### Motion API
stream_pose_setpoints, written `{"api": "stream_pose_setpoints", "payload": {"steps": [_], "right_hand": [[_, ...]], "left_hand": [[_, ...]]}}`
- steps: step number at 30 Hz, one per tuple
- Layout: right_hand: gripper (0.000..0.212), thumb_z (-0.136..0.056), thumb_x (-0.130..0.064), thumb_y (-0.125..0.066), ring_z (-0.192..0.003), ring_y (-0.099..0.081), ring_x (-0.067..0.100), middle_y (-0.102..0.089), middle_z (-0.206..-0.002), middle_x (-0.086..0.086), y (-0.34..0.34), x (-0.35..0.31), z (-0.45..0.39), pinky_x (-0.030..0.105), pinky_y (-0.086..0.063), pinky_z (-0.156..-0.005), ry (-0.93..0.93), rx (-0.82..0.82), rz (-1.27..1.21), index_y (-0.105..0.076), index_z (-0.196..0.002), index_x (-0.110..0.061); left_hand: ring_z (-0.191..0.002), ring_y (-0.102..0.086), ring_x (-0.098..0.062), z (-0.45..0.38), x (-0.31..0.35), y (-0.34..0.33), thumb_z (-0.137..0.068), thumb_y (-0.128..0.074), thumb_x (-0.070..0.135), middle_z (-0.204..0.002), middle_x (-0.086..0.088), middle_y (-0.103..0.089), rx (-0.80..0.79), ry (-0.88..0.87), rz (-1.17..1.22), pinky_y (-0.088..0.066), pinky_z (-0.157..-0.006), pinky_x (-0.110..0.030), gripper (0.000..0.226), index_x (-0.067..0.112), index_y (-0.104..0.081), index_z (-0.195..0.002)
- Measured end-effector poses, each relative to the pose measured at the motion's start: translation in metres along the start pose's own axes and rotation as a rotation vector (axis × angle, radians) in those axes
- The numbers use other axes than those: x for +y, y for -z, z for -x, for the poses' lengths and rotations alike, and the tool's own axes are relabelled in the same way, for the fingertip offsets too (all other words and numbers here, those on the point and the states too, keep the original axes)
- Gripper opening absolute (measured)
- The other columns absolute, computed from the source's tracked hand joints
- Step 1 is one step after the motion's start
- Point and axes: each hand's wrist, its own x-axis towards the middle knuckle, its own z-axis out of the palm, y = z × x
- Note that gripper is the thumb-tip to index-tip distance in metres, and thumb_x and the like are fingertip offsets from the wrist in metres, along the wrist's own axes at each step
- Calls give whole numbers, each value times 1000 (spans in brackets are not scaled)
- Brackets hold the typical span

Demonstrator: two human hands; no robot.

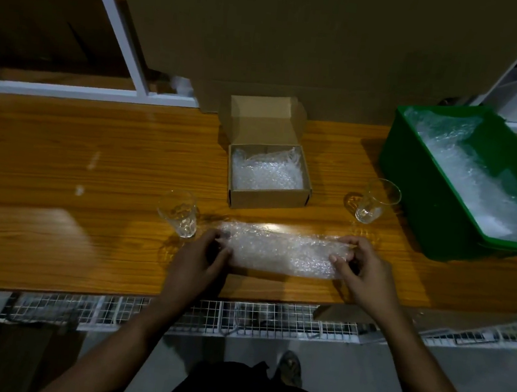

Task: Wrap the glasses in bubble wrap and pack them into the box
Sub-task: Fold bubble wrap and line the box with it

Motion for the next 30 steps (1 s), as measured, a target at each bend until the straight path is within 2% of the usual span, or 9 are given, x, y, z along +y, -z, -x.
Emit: {"api": "stream_pose_setpoints", "payload": {"steps": [2, 8, 11, 14, 17, 19, 21, 24, 30], "right_hand": [[31, -90, -25, -73, -66, -62, 8, -60, -75, -2, 0, -2, -4, 21, -46, -54, -1, 39, -7, -56, -115, -24], [37, -89, -30, -73, -57, -61, 11, -62, -67, -4, -8, -2, -18, 35, -49, -50, -18, 102, 160, -49, -117, -24], [35, -90, -31, -72, -63, -58, 11, -61, -75, -6, -13, -5, -23, 28, -43, -48, 28, 126, 259, -47, -115, -26], [30, -89, -28, -72, -87, -52, 15, -53, -107, 2, -17, -6, -25, 26, -39, -58, 81, 189, 352, -55, -113, -24], [18, -91, -19, -66, -96, -53, 22, -53, -108, 5, -9, -8, -22, 31, -45, -72, 368, 220, 368, -66, -108, -15], [21, -92, -23, -59, -101, -56, 20, -58, -107, 2, -4, -7, -19, 34, -48, -79, 507, 87, 372, -70, -107, -14], [27, -95, -33, -58, -111, -57, 16, -63, -117, -2, -2, -2, -20, 36, -49, -89, 541, -113, 402, -70, -115, -19], [46, -92, -43, -66, -126, -52, 16, -58, -137, -1, -6, 11, -20, 37, -47, -102, 508, -250, 470, -62, -133, -21], [33, -94, -30, -66, -114, -54, 17, -62, -124, -1, 1, 16, -20, 34, -52, -89, 586, -223, 571, -65, -125, -18]], "left_hand": [[-79, -63, 4, -3, 8, -4, -98, -62, 28, -95, 10, -69, 45, 83, 16, -51, -64, -19, 34, 28, -52, -130], [-75, -59, -8, -2, 17, -15, -89, -71, 28, -91, 11, -63, 192, 27, -194, -44, -56, -27, 58, 31, -42, -140], [-94, -55, -23, -3, 11, -20, -83, -76, 20, -107, -7, -60, 269, -150, -368, -49, -67, -32, 59, 18, -51, -136], [-101, -56, -32, -8, 5, -19, -80, -77, 11, -115, -19, -61, 308, -465, -466, -51, -77, -39, 53, 10, -57, -129], [-105, -60, -29, -10, -1, -11, -80, -78, 20, -119, -13, -65, 149, -677, -462, -50, -84, -39, 49, 11, -61, -125], [-115, -58, -23, -11, -8, -6, -89, -70, 36, -127, -7, -64, -4, -683, -499, -47, -92, -37, 44, 15, -62, -127], [-122, -55, -19, -14, -15, -4, -95, -54, 49, -134, -2, -62, -101, -642, -571, -47, -96, -37, 47, 20, -59, -132], [-123, -55, -19, -19, -18, -4, -96, -55, 46, -139, -2, -58, -168, -568, -524, -48, -97, -37, 49, 20, -55, -137], [-110, -64, -25, -23, -26, 2, -89, -71, 27, -131, -7, -63, -178, -569, -449, -57, -85, -41, 36, 15, -63, -122]]}}
